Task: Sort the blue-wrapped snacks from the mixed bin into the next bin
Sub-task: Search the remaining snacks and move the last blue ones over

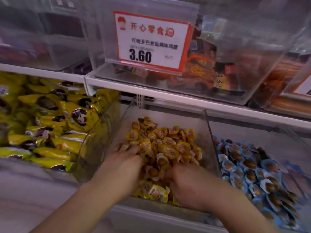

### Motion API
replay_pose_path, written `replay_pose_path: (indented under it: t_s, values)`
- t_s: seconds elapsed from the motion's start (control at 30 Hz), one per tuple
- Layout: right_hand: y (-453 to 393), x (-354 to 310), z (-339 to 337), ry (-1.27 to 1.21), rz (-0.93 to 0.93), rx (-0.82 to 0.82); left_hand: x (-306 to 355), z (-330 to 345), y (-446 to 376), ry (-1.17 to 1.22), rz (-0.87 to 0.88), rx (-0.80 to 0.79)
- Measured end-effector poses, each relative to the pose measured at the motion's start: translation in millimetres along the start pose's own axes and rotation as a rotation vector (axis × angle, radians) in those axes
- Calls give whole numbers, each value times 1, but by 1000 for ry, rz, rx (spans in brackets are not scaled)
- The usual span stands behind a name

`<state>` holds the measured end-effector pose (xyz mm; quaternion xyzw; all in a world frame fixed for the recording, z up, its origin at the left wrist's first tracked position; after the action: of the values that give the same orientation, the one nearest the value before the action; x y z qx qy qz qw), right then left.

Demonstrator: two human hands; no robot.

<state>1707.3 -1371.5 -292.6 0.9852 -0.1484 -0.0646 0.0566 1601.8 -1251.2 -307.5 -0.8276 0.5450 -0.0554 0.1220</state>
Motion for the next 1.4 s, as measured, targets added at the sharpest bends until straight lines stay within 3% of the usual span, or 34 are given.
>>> replay_pose_path:
  t_s: [0.2, 0.5, 0.77, 0.97, 1.07, 1.23, 1.33, 1.4]
  values:
    - [-39, 8, 44, -37, 71, -160, 2, 2, 1, 60, 19, 15]
    - [-79, 41, 30, -273, 300, 202, 7, 8, 5, 188, -86, -65]
    - [-79, 47, 12, -338, 307, 183, 9, 9, 7, 385, -279, -186]
    - [-75, 40, 23, -201, 364, 138, 6, 10, 8, 416, -244, -237]
    - [-73, 33, 23, -119, 380, 280, 6, 8, 10, 456, -244, -186]
    - [-22, 46, -23, -488, 484, 816, 1, -10, 6, 604, -224, 111]
    - [1, 35, -30, -823, 479, 762, 7, -25, 8, 578, -106, 279]
    - [2, 20, -23, -886, 401, 684, 14, -30, 9, 628, -57, 293]
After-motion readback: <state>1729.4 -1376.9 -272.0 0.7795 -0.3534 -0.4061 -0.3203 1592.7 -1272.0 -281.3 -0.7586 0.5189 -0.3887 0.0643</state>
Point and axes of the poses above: each hand's wrist, its own y-axis away from the middle knuckle, its own z-axis out of the palm, x = y × z, the point moved 5 cm from there along -y, towards the middle knuckle, and after that the axes turned 10 degrees about x, right-handed, at the moved point
